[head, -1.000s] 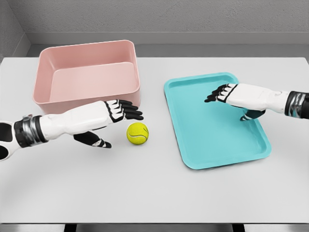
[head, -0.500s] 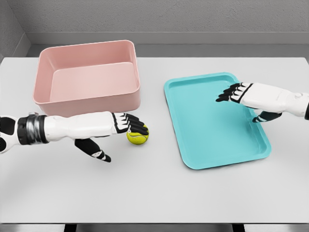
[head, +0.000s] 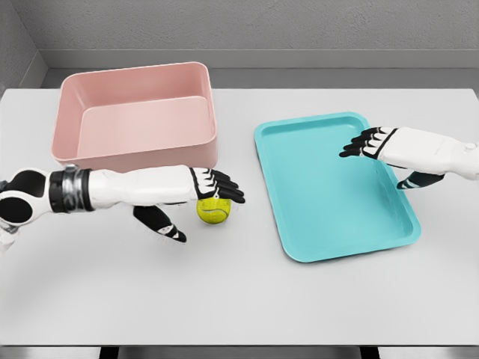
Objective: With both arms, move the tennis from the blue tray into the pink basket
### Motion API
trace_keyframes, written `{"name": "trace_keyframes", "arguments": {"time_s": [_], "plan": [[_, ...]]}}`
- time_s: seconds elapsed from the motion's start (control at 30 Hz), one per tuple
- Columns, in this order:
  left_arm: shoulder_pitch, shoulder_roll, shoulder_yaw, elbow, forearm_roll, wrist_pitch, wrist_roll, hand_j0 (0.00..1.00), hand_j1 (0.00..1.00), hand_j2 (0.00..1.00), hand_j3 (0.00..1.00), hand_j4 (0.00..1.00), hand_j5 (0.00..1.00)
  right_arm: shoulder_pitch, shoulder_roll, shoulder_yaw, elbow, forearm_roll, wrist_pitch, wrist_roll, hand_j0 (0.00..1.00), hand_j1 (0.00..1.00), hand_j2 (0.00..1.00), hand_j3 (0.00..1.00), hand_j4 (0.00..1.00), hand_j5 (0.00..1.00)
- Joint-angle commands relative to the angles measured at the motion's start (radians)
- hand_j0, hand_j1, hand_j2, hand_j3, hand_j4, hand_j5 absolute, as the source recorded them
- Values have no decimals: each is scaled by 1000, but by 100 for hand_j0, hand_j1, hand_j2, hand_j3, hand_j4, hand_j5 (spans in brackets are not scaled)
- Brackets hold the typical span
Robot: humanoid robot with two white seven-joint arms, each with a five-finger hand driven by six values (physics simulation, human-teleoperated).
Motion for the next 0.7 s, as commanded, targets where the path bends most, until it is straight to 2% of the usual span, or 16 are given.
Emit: {"name": "trace_keyframes", "arguments": {"time_s": [0.0, 0.2, 0.27, 0.67], "plan": [[-2, -35, 1, 44, 9, 2, -1, 100, 100, 100, 100, 100, 100, 0, -4, -1, -2, -6, 2, 2, 100, 100, 100, 100, 100, 100], [-15, -86, -12, 88, 6, 2, -5, 100, 100, 100, 100, 100, 100, 2, 0, -1, -2, -6, 2, 3, 100, 100, 100, 100, 100, 100], [-15, -89, -15, 94, 3, 2, -27, 100, 100, 100, 100, 100, 100, 0, -1, -1, -2, -6, 2, 3, 100, 100, 100, 100, 100, 100], [-18, -91, -13, 192, 3, 2, -30, 100, 100, 100, 100, 100, 100, 0, 2, -1, -2, -6, 2, 3, 100, 100, 100, 100, 100, 100]]}}
